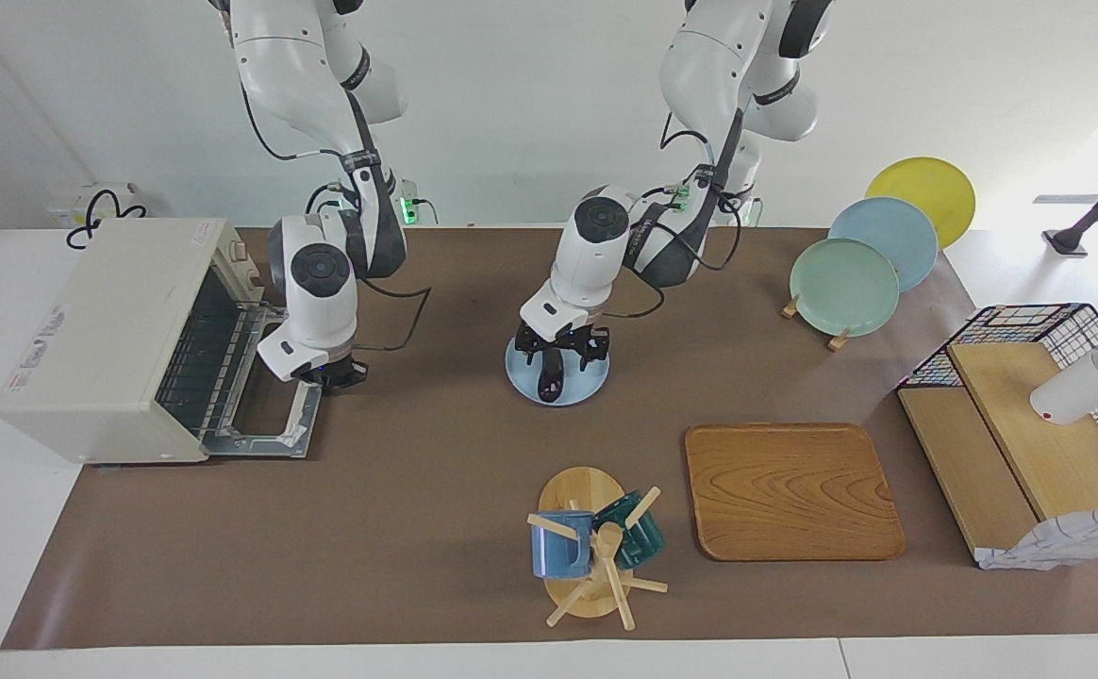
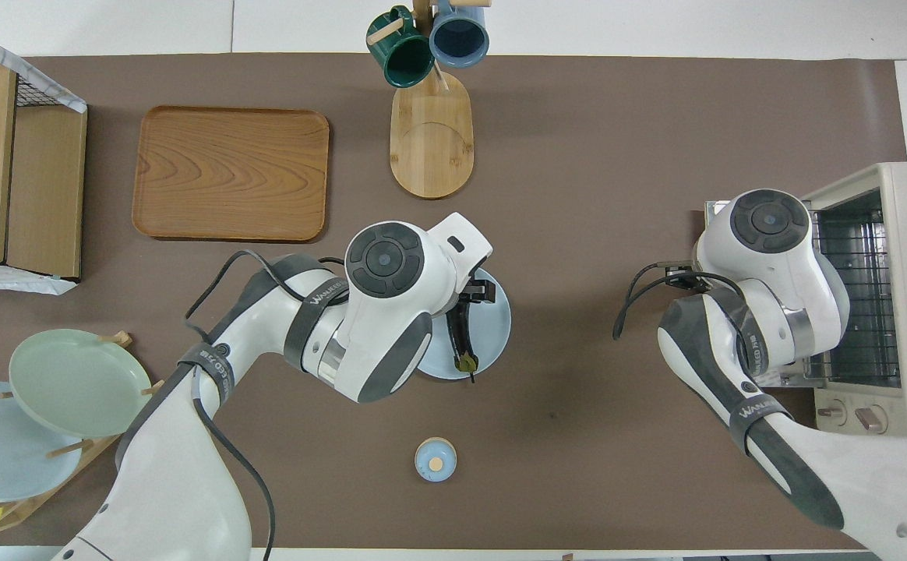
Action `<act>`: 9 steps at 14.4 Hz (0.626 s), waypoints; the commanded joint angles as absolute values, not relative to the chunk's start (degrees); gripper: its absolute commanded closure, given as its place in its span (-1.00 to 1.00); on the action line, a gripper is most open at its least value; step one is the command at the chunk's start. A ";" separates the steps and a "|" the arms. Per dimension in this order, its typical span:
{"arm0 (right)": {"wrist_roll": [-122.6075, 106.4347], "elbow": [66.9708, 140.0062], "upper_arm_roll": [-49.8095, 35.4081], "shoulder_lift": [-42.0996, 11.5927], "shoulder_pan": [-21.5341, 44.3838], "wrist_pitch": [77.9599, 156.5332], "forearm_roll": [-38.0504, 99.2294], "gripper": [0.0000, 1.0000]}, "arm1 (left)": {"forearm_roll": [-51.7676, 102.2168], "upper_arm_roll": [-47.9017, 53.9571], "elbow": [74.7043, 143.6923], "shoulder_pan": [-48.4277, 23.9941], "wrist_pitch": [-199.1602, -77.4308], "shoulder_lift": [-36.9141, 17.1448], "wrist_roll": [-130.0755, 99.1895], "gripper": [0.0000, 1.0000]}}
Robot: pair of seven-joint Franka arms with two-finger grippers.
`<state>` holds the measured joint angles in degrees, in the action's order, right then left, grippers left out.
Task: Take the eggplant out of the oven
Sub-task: 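Grasp the purple eggplant on the plate with the left gripper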
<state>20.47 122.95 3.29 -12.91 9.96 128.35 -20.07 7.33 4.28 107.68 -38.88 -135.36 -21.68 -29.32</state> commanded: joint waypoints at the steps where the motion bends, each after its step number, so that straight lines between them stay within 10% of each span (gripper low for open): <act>1: 16.80 121.04 3.25 -12.75 8.70 125.36 -25.74 1.00 | 8.35 3.25 109.25 -40.52 -137.64 -21.53 -29.18 -1.00; 6: 4.42 117.26 3.08 -6.60 5.01 116.40 -25.05 1.00 | 8.35 3.16 110.74 -41.31 -139.48 -21.71 -29.27 -0.57; 9: 0.27 116.10 3.08 -4.22 2.38 112.15 -23.57 1.00 | 8.35 3.08 111.09 -41.66 -139.48 -21.53 -29.53 0.16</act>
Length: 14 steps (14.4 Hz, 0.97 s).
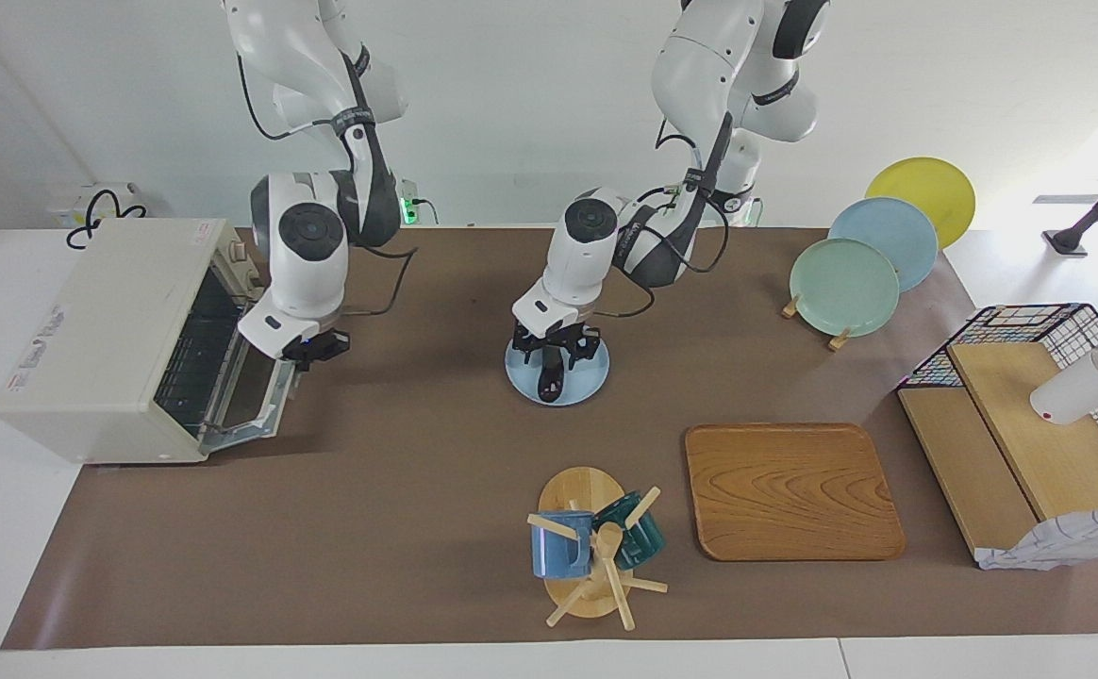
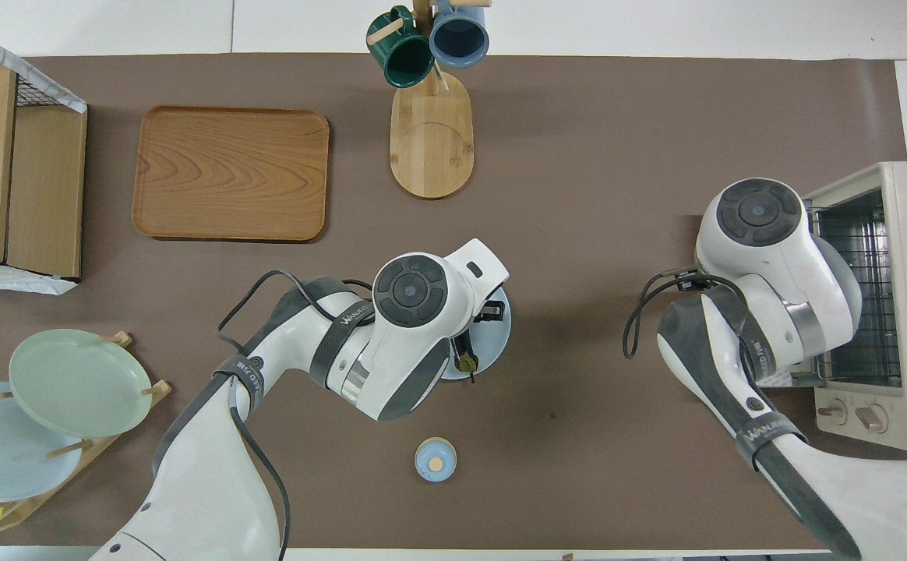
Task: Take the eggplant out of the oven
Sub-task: 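Grasp the purple eggplant on the plate with the left gripper, then carry the eggplant onto the wooden tray with the left gripper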
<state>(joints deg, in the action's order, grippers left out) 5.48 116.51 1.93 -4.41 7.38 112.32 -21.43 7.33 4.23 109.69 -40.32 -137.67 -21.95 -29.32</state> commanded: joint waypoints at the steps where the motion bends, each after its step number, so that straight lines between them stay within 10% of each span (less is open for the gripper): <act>1: -1.13 115.93 3.16 -3.78 1.33 111.37 -22.95 1.00 | 8.35 3.08 111.09 -41.49 -139.40 -21.53 -29.53 0.55; 2: -2.88 115.93 3.16 -2.91 0.01 109.97 -22.85 1.00 | 8.35 3.08 110.48 -40.88 -138.79 -21.53 -29.44 1.00; 7: -6.67 115.93 3.16 0.53 -1.58 106.53 -20.57 1.00 | 8.35 3.08 105.67 -32.80 -126.24 -14.42 -28.57 1.00; 14: -7.47 111.99 2.90 5.98 -0.71 98.28 -15.12 1.00 | 8.26 3.25 92.99 -13.82 -116.21 -19.16 -9.97 1.00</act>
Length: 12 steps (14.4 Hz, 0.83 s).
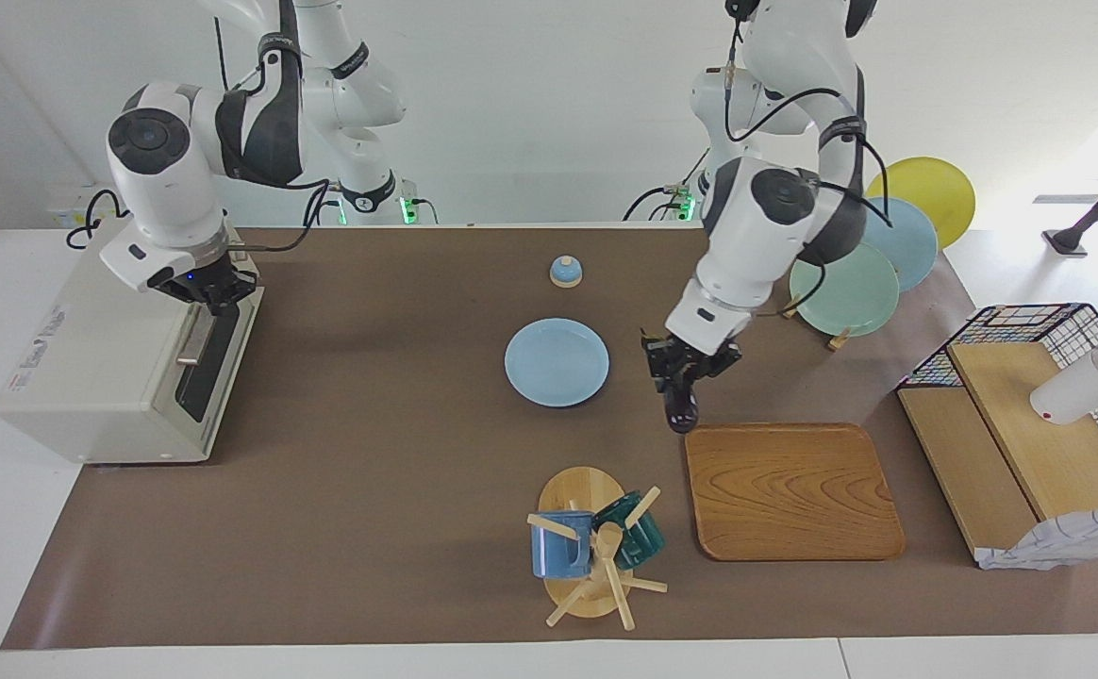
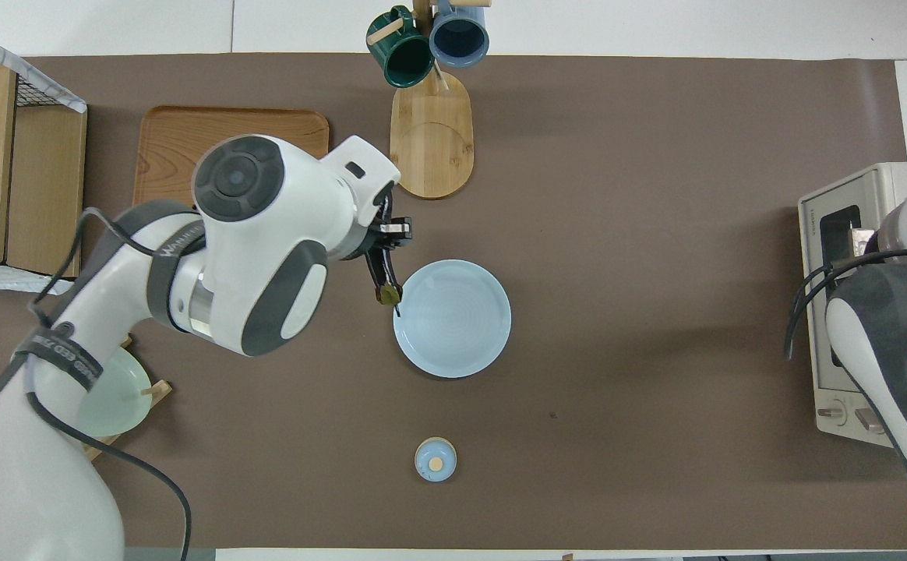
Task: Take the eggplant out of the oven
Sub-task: 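Carry the eggplant onto the wooden tray with the left gripper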
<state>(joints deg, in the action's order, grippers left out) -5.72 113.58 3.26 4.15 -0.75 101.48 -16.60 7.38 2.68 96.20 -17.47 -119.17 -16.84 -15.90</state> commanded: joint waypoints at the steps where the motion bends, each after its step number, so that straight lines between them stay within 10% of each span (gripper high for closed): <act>1: -7.47 109.71 2.81 5.80 -0.53 96.96 -12.94 1.00 | 8.09 3.16 92.12 -11.28 -115.15 -19.94 -5.67 1.00; 7: -6.94 104.33 2.55 4.04 -0.35 94.66 -2.03 1.00 | 7.30 2.90 77.53 -5.54 -114.86 -35.84 -0.62 1.00; 9: -6.77 103.89 2.11 4.04 -0.26 93.17 -1.93 0.30 | 5.63 2.90 79.18 -5.54 -120.04 -36.30 -0.44 1.00; 10: -6.59 103.71 2.11 4.04 -0.26 92.99 -2.46 -0.99 | 5.54 2.90 80.58 -5.28 -120.84 -36.12 -0.44 1.00; 12: -6.33 102.84 2.72 3.26 0.00 92.90 -2.73 -1.00 | 5.54 2.90 84.01 -5.27 -123.82 -35.42 -0.35 1.00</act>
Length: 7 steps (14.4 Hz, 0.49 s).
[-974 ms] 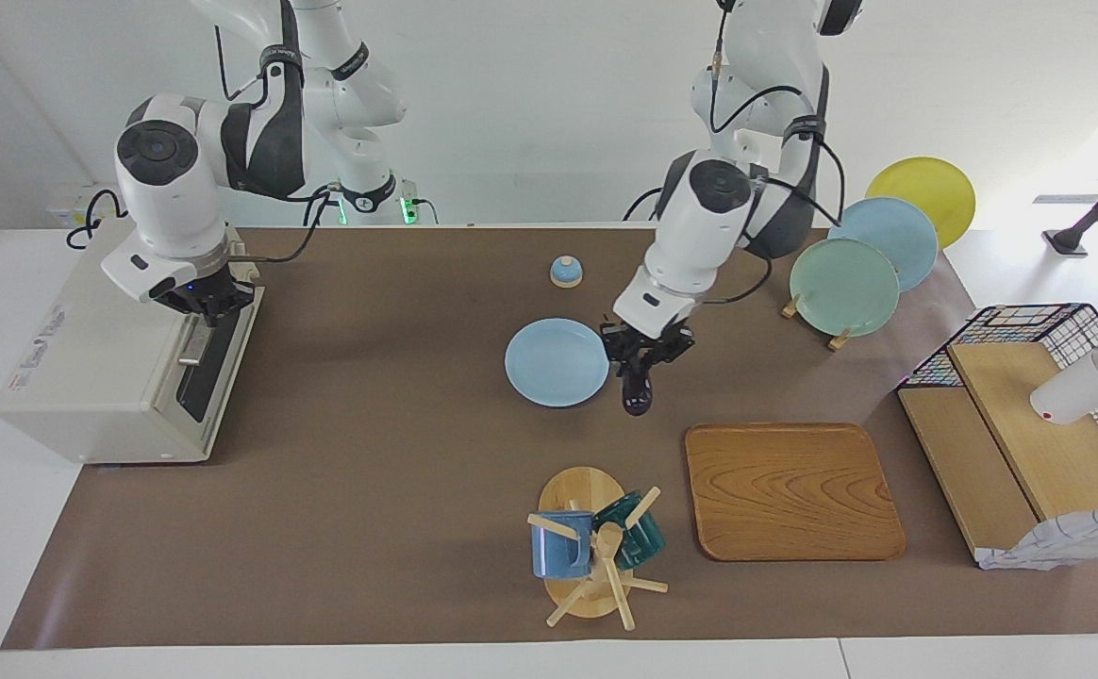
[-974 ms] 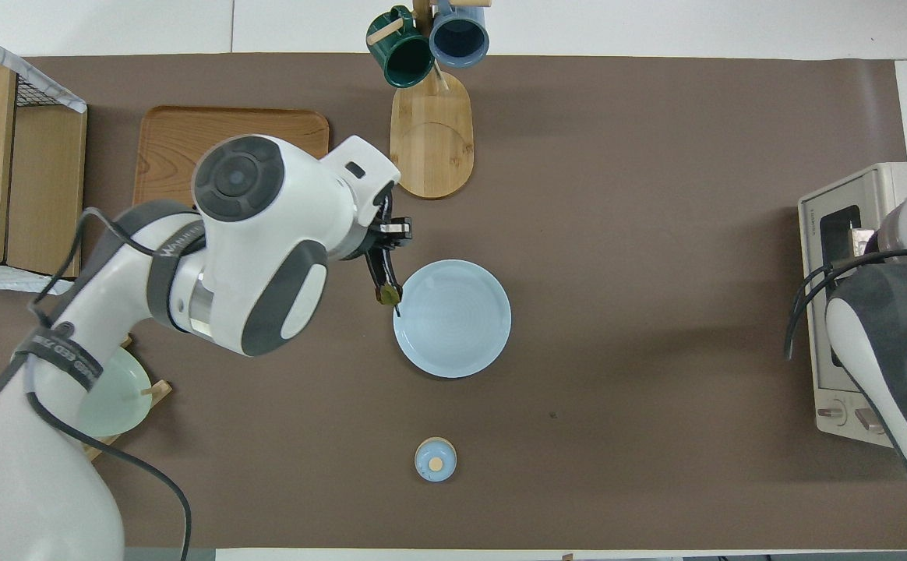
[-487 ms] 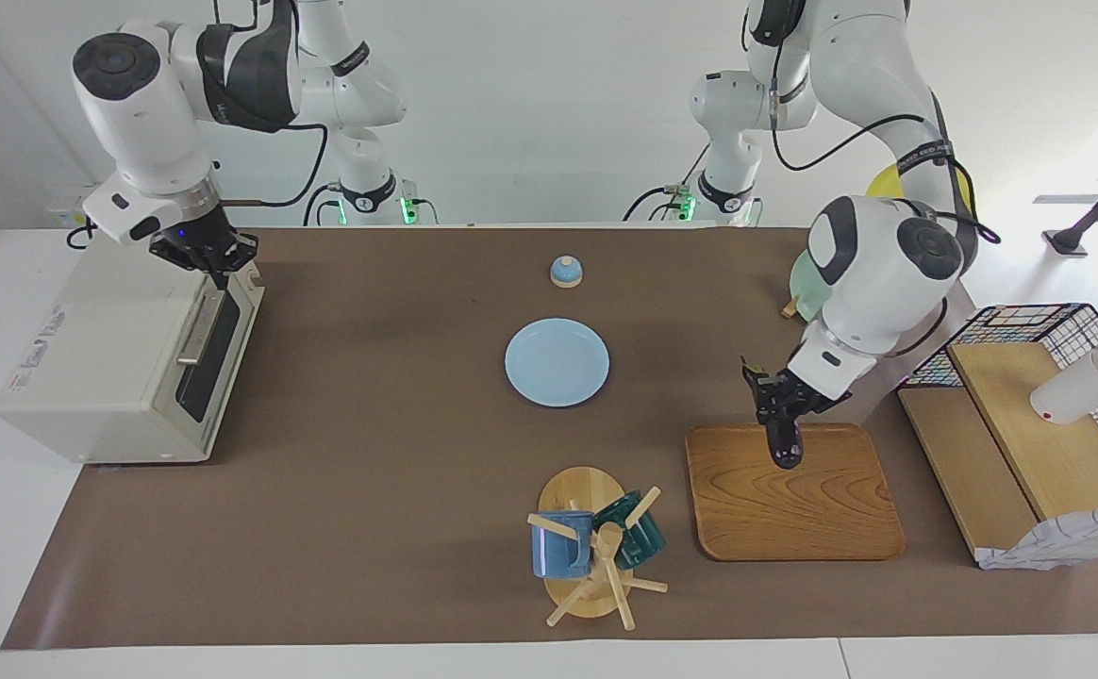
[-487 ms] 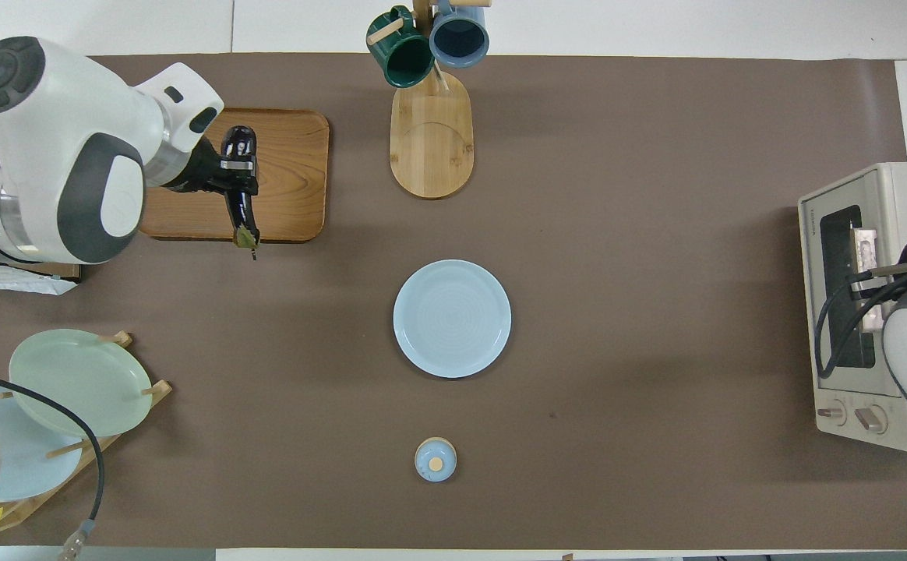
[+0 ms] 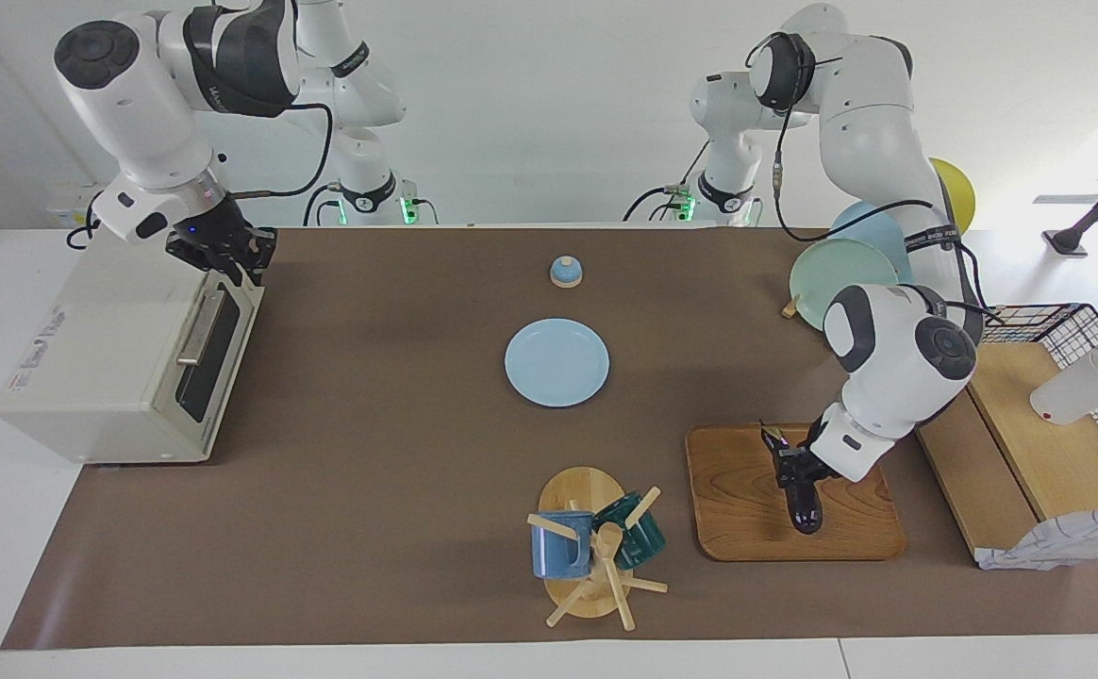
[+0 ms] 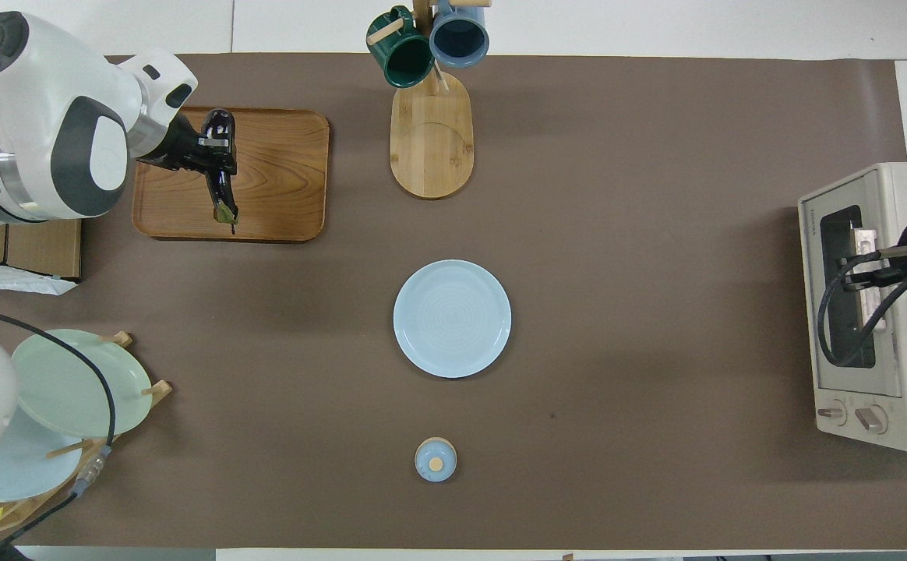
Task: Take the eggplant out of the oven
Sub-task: 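Carry the eggplant onto the wooden tray with the left gripper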
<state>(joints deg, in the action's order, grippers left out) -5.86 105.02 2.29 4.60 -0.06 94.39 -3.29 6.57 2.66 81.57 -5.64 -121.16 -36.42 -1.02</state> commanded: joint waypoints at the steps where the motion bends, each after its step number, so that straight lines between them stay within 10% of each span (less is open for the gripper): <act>1: -6.33 101.00 2.90 2.47 0.61 92.64 -2.81 -1.00 | 5.54 2.90 85.15 -5.27 -124.79 -34.98 -0.35 1.00; 4: -6.24 95.21 2.64 -1.13 0.62 90.80 -2.90 -1.00 | 5.54 2.90 86.31 -5.27 -125.16 -34.45 0.88 0.92; 5: -6.24 94.23 2.72 -1.84 0.62 90.79 -2.90 -1.00 | 5.54 2.90 86.22 -5.27 -125.07 -34.45 0.88 -0.51; 6: -5.89 94.04 2.81 -1.76 0.62 90.79 -2.81 -1.00 | 5.54 2.90 85.79 -5.27 -124.29 -34.45 0.88 -1.00; 7: -4.41 94.22 2.73 -1.24 0.70 90.62 -2.81 -1.00 | 5.36 2.81 85.00 -5.27 -122.97 -34.45 0.88 -1.00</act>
